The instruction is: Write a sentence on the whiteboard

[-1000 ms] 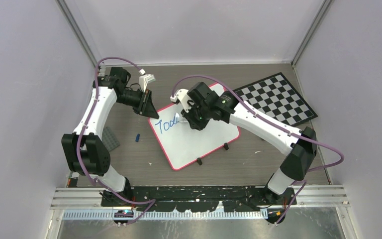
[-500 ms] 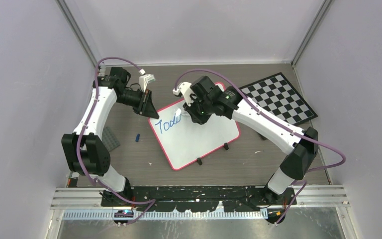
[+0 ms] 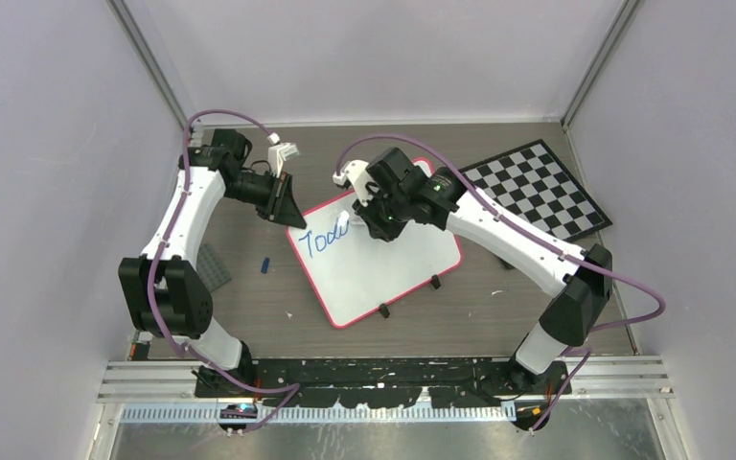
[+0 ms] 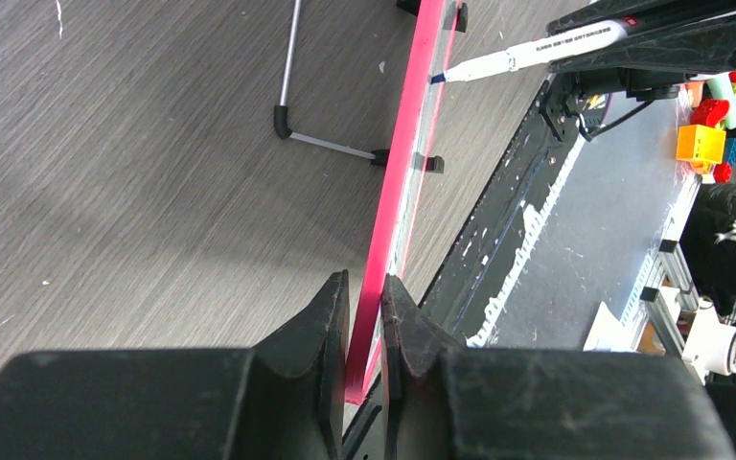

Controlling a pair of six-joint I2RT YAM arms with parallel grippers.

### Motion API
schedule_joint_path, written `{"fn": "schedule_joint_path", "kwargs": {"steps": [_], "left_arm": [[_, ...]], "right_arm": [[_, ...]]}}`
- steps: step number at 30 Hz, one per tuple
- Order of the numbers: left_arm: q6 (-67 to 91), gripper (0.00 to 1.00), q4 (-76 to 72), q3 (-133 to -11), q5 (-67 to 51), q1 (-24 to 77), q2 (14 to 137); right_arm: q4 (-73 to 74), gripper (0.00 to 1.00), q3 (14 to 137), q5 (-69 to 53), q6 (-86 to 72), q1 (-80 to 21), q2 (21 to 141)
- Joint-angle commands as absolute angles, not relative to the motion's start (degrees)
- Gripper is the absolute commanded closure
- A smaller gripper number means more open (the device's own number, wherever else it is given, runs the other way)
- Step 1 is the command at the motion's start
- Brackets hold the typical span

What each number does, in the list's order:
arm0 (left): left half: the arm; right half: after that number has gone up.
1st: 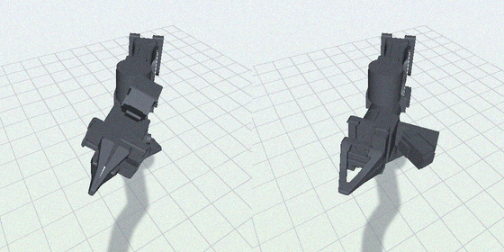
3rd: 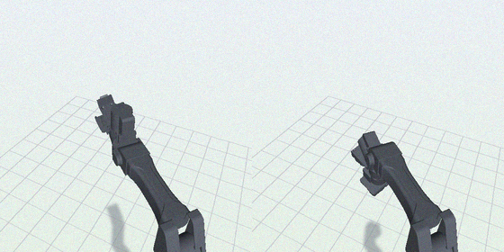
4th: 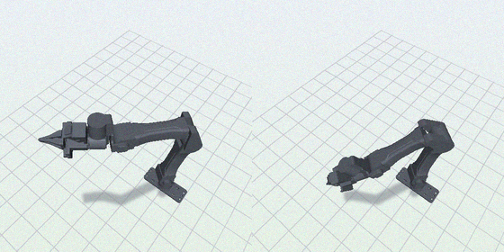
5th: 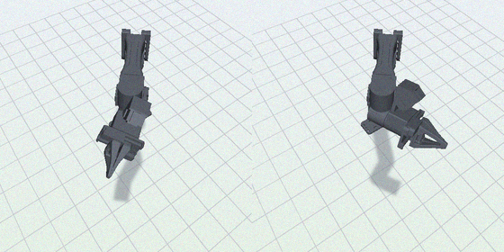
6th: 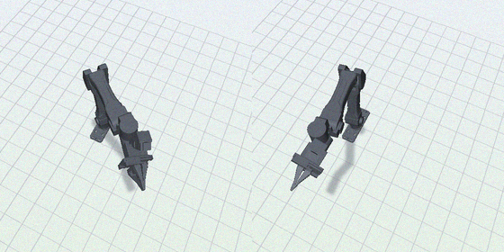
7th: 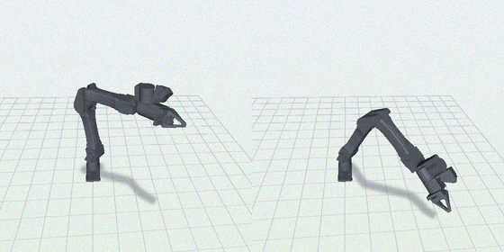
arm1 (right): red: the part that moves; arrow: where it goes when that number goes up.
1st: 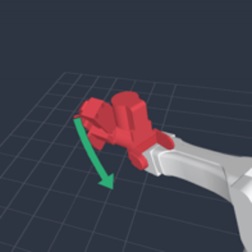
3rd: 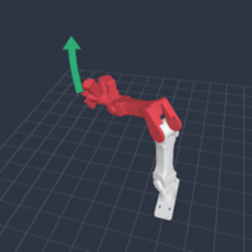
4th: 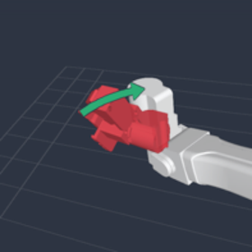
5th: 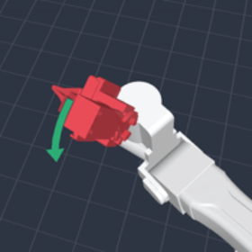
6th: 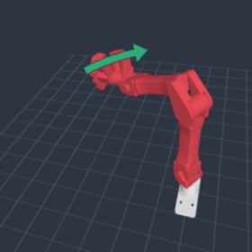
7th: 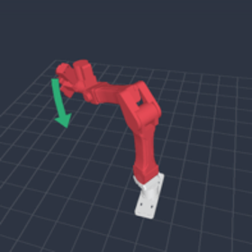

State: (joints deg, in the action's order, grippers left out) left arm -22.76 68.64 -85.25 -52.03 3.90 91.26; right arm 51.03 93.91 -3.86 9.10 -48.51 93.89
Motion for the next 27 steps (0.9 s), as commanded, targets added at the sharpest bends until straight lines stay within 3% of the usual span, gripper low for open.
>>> {"fn": "schedule_joint_path", "kwargs": {"steps": [1,27], "left_arm": [[-22.59,1.00,66.40,-84.02,-47.50,5.47,91.67],[-22.49,1.00,66.74,-84.05,-47.20,5.91,91.05]], "right_arm": [[49.68,1.00,92.49,-4.19,8.70,-48.35,92.74],[51.64,1.00,95.63,-2.25,10.28,-48.47,90.14]]}}
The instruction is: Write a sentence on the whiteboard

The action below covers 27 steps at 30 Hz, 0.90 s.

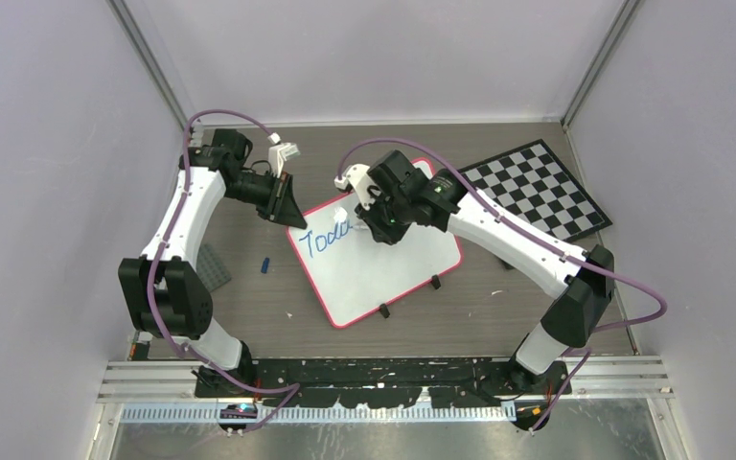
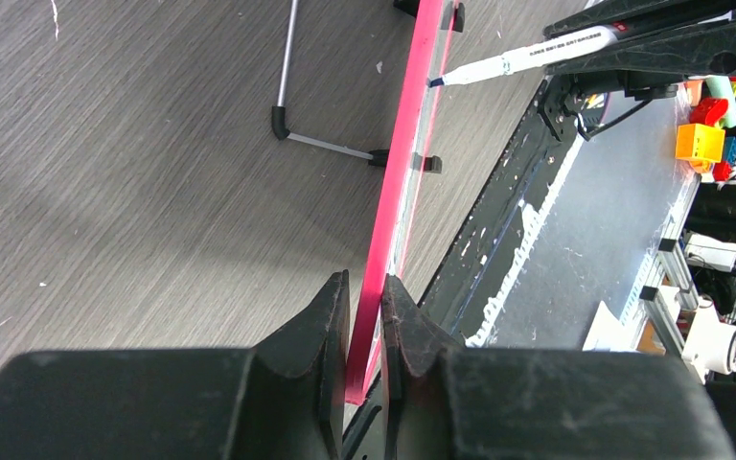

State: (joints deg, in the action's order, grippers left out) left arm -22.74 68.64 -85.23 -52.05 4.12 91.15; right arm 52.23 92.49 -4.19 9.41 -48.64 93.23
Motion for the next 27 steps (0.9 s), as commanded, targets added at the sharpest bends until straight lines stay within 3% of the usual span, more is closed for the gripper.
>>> {"fn": "schedule_joint_path", "kwargs": {"steps": [1,27], "left_arm": [[-22.48,1.00,66.71,-84.03,-47.22,5.89,91.05],[-22.22,1.00,66.29,-83.74,-47.02,6.02,91.49]], "right_arm": [[51.47,1.00,95.77,-2.07,10.28,-48.37,90.17],[50.33,1.00,91.40,-2.67,9.68,-46.74,90.12]]}}
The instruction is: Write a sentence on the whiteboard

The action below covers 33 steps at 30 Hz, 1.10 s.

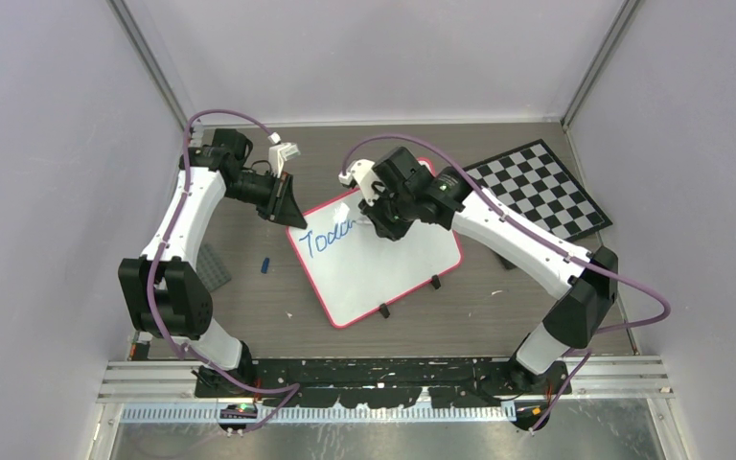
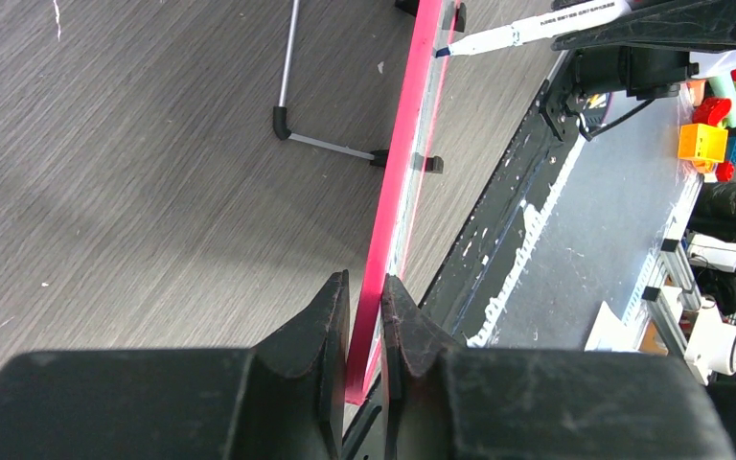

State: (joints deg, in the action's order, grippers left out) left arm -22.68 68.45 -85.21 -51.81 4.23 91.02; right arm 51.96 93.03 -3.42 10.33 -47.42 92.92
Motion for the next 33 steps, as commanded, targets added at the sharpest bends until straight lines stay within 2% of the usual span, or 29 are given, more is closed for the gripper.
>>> {"fn": "schedule_joint_path", "kwargs": {"steps": [1,20,33], "left_arm": [[-22.26,1.00,66.31,-83.75,-47.02,5.99,91.43],[-22.09,1.00,66.41,-84.02,-46.76,6.06,91.42],[-21.95,1.00,66.54,-84.38,-46.75,6.13,91.67]], "right_arm": [[50.41,1.00,90.94,-2.91,9.52,-46.76,89.87],[50.58,1.00,96.67,-0.96,11.07,-45.44,91.91],[51.73,1.00,93.69,-3.04,10.48,-45.67,91.33]]}}
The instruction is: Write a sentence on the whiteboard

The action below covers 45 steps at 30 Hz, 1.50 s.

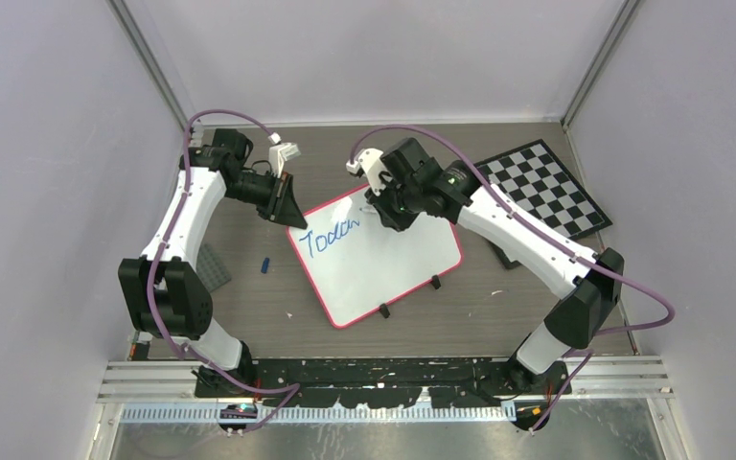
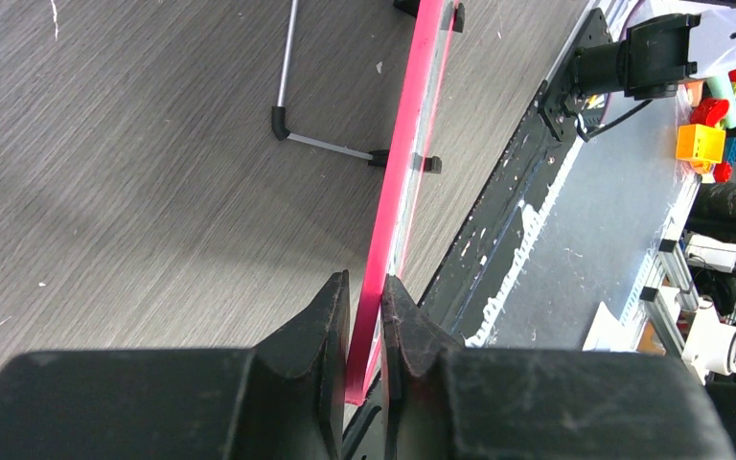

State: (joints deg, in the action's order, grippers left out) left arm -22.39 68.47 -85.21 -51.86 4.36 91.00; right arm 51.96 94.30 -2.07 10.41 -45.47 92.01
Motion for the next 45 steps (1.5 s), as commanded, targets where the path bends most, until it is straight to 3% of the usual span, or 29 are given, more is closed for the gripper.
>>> {"fn": "schedule_joint_path", "kwargs": {"steps": [1,15,24,35,45], "left_arm": [[-21.92,1.00,66.53,-84.38,-46.84,6.14,91.67],[-21.93,1.00,66.51,-84.02,-46.91,6.20,91.32],[-21.92,1.00,66.37,-83.94,-46.89,6.15,91.36],[-21.62,1.00,66.26,-84.04,-47.09,6.17,90.89],[-21.36,1.00,66.04,-84.11,-46.89,6.31,91.20]], "right_arm": [[51.66,1.00,93.16,-3.12,10.30,-45.84,91.11],[50.66,1.00,85.99,-3.27,7.74,-50.35,88.64],[51.86,1.00,95.23,-3.85,7.85,-52.09,92.07],[51.68,1.00,95.19,-3.85,8.58,-44.31,87.37],[49.77,1.00,94.84,-2.80,9.01,-43.06,88.79]]}}
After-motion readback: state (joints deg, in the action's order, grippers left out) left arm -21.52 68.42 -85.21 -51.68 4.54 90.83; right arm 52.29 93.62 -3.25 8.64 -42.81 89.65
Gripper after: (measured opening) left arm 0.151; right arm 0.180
